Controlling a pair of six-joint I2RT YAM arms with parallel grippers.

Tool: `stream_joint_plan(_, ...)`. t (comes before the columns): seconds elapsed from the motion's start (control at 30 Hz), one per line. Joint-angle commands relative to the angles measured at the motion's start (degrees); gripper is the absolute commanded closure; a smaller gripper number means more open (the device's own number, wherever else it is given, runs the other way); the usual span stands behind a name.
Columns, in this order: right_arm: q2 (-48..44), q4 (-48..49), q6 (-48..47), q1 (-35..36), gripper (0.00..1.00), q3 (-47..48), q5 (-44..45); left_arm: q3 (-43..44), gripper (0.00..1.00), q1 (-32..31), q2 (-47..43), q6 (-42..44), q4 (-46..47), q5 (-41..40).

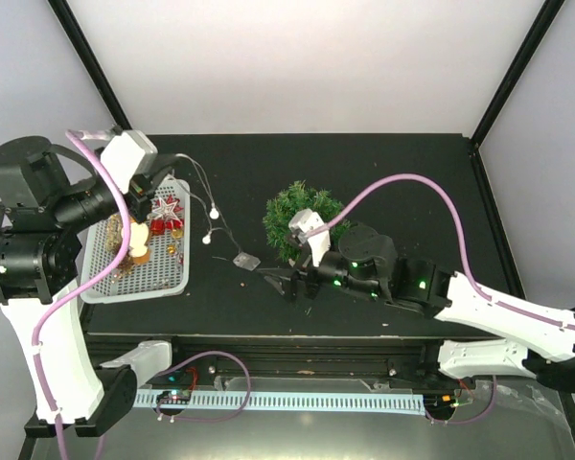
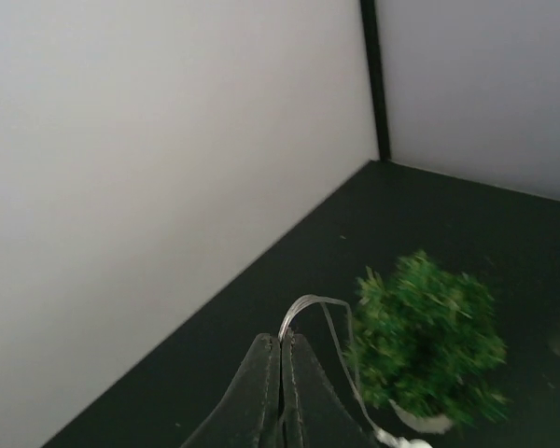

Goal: Decorate the small christmas tree

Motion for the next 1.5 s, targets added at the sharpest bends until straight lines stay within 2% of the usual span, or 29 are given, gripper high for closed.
stream_joint_plan(0.0,3.7,3.7,-1.4,0.3,0.01,4.4,2.3,-1.7,0.99,-5.1,-1.6,4.2,-6.7,-2.1)
stream_joint_plan(0.17,8.8,5.4,-1.7,0.4,0.01,6.4,3.9,-0.5,0.98,-11.8,-0.6,6.8,-13.9,-4.9)
stream_joint_plan(0.3,12.4,7.1,-1.2,0.3,0.03,6.7,4.3,1.1,0.98,-14.7,0.3,8.3,-18.6,-6.1)
stream_joint_plan(0.53,18.7,9.1,-0.1,0.4,0.03,6.4,7.5,2.7,0.99,-16.9,-0.2,8.6,-22.6,-4.2)
stream_joint_plan(0.8,24.4,11.7,2.2,0.8,0.04,7.0,6.9,-0.4,0.98,-18.9,-2.2,7.9,-22.6,-3.2)
stream_joint_plan(1.47,21.2,7.6,3.5,2.0,0.03,2.8,16.9,-8.0,0.98,-19.1,-5.3,10.7,-20.9,-5.5)
